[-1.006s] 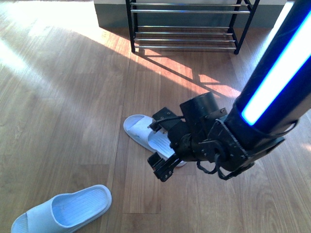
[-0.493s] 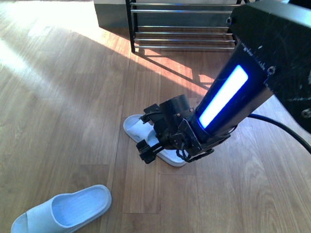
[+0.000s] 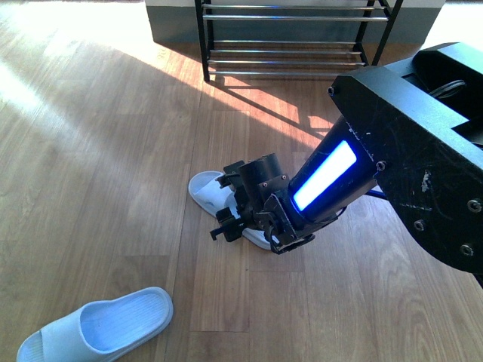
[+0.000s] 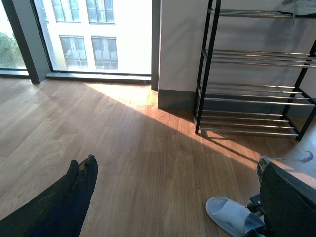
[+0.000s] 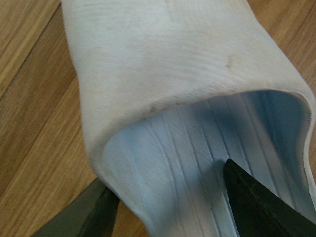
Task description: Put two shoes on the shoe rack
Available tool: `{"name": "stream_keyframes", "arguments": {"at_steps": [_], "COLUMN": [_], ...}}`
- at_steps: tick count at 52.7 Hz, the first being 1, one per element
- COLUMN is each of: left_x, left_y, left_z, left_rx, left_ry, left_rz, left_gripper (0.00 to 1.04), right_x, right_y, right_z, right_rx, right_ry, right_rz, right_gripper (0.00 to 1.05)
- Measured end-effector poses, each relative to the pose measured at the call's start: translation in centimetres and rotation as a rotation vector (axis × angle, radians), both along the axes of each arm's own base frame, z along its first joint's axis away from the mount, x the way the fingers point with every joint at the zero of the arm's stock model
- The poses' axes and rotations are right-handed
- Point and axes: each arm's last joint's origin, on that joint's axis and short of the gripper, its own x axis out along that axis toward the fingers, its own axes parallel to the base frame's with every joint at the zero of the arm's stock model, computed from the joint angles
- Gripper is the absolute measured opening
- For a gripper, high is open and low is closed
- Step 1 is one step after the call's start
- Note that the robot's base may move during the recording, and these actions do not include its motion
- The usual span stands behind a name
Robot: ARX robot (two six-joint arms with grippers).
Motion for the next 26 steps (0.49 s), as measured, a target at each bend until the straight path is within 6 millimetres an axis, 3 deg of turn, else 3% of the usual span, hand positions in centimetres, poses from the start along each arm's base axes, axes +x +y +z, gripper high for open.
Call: {"name": "stream_keyframes", "arguments": {"at_steps": [11,26], "left_x": [0.0,0.0], "left_y": [0.0,0.0], "left_z": [0.0,0.0], "left_rx": [0.000,0.000], "left_ry": [0.000,0.000], "left_rz": [0.000,0.000], "left_gripper": [0.95,0.95], "right_x": [0.4,0.2], "right_y": [0.3,-1.4], "right_z": [0.1,0.8], "right_rx": [-0.014,0.012], "right_ry": [-0.047,-0.072], "right_rz": [-0.030,-0.098], "right_gripper": [0.27,0.01]}}
